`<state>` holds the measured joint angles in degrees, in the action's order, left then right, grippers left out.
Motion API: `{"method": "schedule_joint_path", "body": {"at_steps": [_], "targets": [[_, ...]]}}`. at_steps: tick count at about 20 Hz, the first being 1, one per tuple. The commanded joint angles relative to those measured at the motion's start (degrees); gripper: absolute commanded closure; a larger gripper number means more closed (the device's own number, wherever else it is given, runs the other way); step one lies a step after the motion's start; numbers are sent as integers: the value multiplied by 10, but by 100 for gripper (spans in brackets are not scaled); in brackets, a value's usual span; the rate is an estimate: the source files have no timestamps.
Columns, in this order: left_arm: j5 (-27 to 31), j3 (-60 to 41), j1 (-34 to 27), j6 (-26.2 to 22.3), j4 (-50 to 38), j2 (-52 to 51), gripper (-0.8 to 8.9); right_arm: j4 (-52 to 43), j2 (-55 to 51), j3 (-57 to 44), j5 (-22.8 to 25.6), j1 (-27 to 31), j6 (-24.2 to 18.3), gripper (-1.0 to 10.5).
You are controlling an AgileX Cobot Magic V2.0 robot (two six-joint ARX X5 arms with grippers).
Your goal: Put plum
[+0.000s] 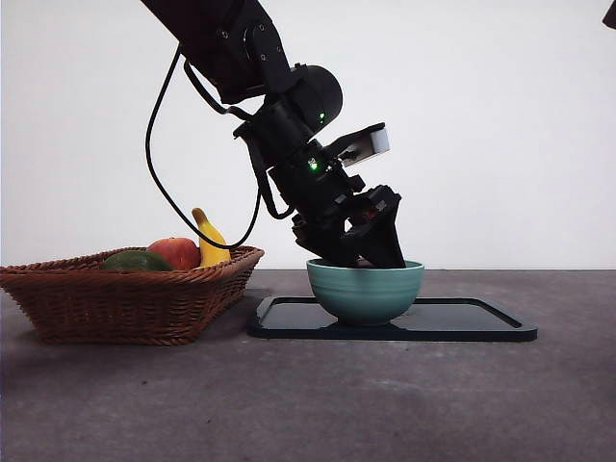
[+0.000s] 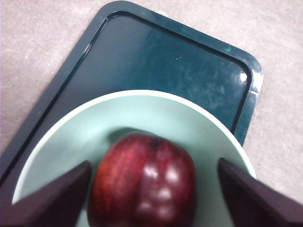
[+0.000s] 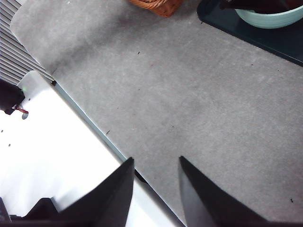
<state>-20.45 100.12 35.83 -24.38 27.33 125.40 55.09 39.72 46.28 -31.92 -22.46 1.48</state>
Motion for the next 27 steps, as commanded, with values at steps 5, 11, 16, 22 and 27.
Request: {"method": "schedule_joint_path", "body": {"at_steps": [5,11,16,22,27], "targets": [[25,16,9,-17,0,14,575,-1,2,5,-2,-3,-7,796],[25,24,10,6,2,8,575,-2,2,5,-2,-3,-7,796],[25,94,5,47,49,-18,573,-1,1,5,-2,-3,-7,796],[25,198,-12,104,116,-87,573,-2,1,5,-2,-3,-9,796],[25,219,-49,132,138,-200,573,-2,1,5,-2,-3,-11,796]]}}
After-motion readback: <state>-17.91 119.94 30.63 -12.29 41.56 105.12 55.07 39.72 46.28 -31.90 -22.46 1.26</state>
